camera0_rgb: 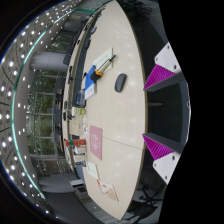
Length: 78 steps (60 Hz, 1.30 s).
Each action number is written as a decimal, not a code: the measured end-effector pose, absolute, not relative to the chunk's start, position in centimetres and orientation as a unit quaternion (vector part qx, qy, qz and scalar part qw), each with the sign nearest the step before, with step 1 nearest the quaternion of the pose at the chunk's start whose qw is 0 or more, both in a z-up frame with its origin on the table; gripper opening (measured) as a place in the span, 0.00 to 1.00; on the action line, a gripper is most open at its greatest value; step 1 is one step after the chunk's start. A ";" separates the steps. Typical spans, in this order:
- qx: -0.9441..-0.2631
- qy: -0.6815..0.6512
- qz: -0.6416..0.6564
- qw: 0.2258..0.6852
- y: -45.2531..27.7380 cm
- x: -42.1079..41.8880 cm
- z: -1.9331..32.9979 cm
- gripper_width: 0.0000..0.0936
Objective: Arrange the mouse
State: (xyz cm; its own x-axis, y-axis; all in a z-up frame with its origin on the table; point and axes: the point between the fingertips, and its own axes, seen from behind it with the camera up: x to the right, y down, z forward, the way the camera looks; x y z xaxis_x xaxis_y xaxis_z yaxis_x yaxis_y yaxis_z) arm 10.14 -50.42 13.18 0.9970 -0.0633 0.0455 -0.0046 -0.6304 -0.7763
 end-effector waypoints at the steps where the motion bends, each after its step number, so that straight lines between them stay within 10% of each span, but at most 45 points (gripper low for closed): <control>1: -0.901 0.019 -0.036 0.431 -50.0 11.2 12.7 0.92; 31: -0.898 0.003 -0.052 0.438 -34.0 30.2 0.4 0.92; 56: -0.894 -0.002 -0.023 0.448 -24.1 31.5 -0.8 0.88; 78: -0.890 -0.010 -0.011 0.455 -20.6 30.8 -1.1 0.46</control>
